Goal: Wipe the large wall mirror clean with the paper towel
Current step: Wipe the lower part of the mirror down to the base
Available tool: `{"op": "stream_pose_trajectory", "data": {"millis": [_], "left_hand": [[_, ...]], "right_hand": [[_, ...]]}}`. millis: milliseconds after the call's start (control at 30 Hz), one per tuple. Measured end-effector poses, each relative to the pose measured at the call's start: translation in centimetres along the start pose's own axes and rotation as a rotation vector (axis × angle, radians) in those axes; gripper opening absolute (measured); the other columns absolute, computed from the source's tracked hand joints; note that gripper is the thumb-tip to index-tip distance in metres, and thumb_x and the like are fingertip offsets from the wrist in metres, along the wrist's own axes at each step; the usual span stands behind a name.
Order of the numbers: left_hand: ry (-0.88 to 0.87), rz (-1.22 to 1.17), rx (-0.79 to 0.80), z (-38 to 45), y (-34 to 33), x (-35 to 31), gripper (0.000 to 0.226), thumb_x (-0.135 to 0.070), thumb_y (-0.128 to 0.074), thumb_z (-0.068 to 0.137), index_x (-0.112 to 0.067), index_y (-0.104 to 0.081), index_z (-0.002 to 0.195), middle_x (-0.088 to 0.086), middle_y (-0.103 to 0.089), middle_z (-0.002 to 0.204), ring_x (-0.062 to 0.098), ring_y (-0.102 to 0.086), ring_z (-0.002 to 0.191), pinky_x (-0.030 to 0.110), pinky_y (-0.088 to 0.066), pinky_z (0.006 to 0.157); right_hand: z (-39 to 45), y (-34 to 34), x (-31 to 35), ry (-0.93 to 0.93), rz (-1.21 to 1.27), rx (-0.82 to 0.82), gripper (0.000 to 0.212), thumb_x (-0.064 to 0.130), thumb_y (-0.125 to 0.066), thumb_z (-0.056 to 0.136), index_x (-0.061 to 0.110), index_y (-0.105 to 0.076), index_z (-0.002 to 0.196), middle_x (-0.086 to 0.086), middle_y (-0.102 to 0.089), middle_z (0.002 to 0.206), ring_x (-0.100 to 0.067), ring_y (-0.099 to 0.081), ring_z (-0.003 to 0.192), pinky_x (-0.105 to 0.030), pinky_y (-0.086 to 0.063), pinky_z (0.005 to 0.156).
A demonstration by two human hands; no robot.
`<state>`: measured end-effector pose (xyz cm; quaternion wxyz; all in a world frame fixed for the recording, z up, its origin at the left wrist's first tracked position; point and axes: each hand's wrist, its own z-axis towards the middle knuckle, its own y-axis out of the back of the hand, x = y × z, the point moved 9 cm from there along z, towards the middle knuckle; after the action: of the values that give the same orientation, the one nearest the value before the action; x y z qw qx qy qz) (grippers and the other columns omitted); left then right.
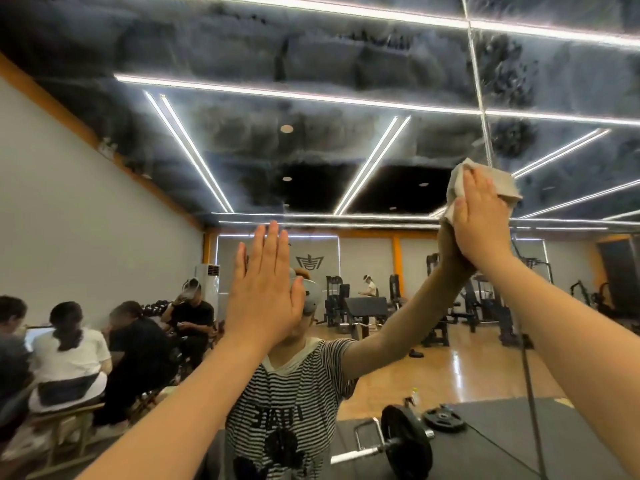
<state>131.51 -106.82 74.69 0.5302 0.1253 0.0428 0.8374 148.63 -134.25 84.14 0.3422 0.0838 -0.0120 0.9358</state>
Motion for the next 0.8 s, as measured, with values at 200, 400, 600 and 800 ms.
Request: {"op": "stream_pose_trajectory", "data": {"millis": [200, 400, 600, 800], "left_hand": [[0.009, -0.023, 0.057, 0.0, 0.2, -0.2, 0.073, -0.043, -0.014, 0.091, -0.006, -0.009, 0.153, 0.014, -0.006, 0.161, 0.025, 0.002, 0.148, 0.044, 0.001, 0.117], [-0.006, -0.088, 0.155, -0.7, 2.1, -1.0, 0.07, -0.038, -0.032, 0.101, -0.01, 0.005, 0.154, 0.01, 0.012, 0.161, 0.024, 0.015, 0.148, 0.04, 0.017, 0.114], [-0.122, -0.101, 0.141, -11.4, 2.0, -0.8, 0.072, -0.037, -0.036, 0.085, -0.001, -0.028, 0.147, 0.021, -0.028, 0.154, 0.029, -0.015, 0.144, 0.04, 0.006, 0.118], [-0.119, -0.048, 0.215, -16.2, -0.2, 1.1, 0.072, -0.034, -0.037, 0.085, 0.002, -0.028, 0.146, 0.022, -0.026, 0.154, 0.034, -0.017, 0.144, 0.041, 0.005, 0.12]], "right_hand": [[-7.6, -0.1, -1.2, -0.038, 0.013, 0.037, 0.059, 0.034, -0.017, 0.098, 0.012, -0.023, 0.153, -0.012, -0.025, 0.158, -0.026, -0.022, 0.146, -0.05, -0.021, 0.118], [-16.1, -0.9, -2.4, -0.122, -0.045, 0.151, 0.063, 0.041, -0.012, 0.097, 0.013, -0.02, 0.154, -0.01, -0.023, 0.159, -0.025, -0.017, 0.147, -0.046, -0.013, 0.117], [-15.8, -0.2, -2.5, -0.096, 0.004, 0.234, 0.056, 0.031, -0.029, 0.102, 0.014, -0.019, 0.154, -0.006, -0.018, 0.16, -0.024, -0.017, 0.147, -0.043, -0.018, 0.119], [-16.2, -0.4, -1.7, -0.165, -0.025, 0.164, 0.058, 0.019, -0.037, 0.1, 0.009, -0.018, 0.154, -0.011, -0.017, 0.159, -0.03, -0.018, 0.145, -0.049, -0.018, 0.119]]}}
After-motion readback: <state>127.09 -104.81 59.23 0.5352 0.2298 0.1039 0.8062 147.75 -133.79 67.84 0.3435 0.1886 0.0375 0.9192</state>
